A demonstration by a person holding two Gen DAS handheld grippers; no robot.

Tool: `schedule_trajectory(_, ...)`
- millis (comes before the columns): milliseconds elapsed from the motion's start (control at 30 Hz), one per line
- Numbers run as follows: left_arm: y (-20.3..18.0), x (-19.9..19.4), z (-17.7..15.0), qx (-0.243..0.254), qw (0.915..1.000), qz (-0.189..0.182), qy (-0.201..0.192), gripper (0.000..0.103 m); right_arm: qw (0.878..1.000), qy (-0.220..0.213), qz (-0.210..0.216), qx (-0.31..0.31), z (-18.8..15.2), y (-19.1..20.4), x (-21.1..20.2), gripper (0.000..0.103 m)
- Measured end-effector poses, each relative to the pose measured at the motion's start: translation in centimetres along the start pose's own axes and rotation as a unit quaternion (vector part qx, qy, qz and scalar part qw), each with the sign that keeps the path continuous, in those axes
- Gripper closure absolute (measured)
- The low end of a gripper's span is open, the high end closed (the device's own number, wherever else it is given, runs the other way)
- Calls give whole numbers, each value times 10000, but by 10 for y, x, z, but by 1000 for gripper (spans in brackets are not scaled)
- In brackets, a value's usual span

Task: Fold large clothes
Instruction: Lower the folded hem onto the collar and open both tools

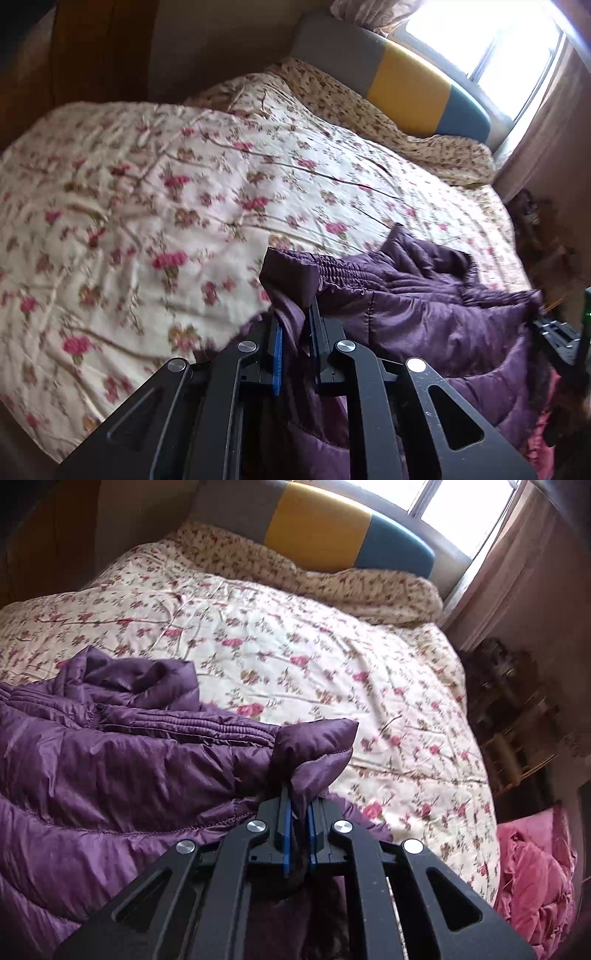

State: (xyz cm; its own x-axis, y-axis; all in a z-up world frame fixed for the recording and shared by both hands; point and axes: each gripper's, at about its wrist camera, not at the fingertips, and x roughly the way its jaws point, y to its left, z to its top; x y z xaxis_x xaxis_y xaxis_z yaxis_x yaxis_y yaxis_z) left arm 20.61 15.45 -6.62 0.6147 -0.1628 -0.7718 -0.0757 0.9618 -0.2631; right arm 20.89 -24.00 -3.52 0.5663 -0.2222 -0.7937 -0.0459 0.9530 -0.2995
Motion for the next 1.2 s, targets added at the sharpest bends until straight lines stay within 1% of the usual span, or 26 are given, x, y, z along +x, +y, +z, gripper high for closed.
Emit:
schedule_trajectory(67,-6,7,2,133,9997,217,-6,91,9999,-51,-140,-17,-1,4,9,97)
schedule_trajectory(167,-14,24,2,335,9974,639,26,91,9998,16,-162,104,-3,7,27,96)
schedule_trajectory(233,-18,33,0,430,9957,820,49,91,9997,57,-184,154,-6,8,37,95)
schedule_trajectory(333,-26,47,-5,692,9915,1104,-25,91,9995,137,-147,250,-9,7,51,92)
schedule_trajectory(433,-31,59,-10,914,9874,1286,-111,91,9987,239,-22,444,-13,5,69,91)
schedule_trajectory(533,-31,69,-13,930,9865,1336,-189,90,9980,229,38,584,-16,8,77,88)
schedule_trajectory(633,-28,75,-14,792,9883,1280,-235,89,9972,138,44,731,-21,9,85,88)
schedule_trajectory(767,-27,77,-14,736,9887,1278,-276,89,9970,127,66,766,-20,8,85,88)
schedule_trajectory(833,-28,76,-14,726,9890,1261,-271,89,9974,128,-5,711,-19,9,83,88)
schedule_trajectory(867,-28,75,-14,706,9890,1270,-271,85,9977,124,-47,670,-19,10,82,88)
schedule_trajectory(933,-24,71,-12,583,9898,1269,-286,73,9979,129,-139,625,-18,10,79,86)
schedule_trajectory(967,-19,64,-11,434,9896,1326,-335,53,9978,121,-176,628,-18,9,76,82)
schedule_trajectory(1000,-15,56,-10,291,9907,1261,-429,40,9977,102,-216,629,-17,7,72,73)
schedule_trajectory(1033,-13,49,-10,214,9914,1184,-510,39,9976,62,-227,648,-17,6,67,69)
schedule_trajectory(1067,-13,41,-11,187,9912,1168,-592,39,9974,14,-207,690,-17,3,62,60)
schedule_trajectory(1100,-15,30,-12,233,9902,1164,-732,38,9973,-14,-201,711,-16,2,59,57)
schedule_trajectory(1200,-27,6,-16,312,9889,1040,-1019,39,9971,-203,-184,703,-15,3,39,56)
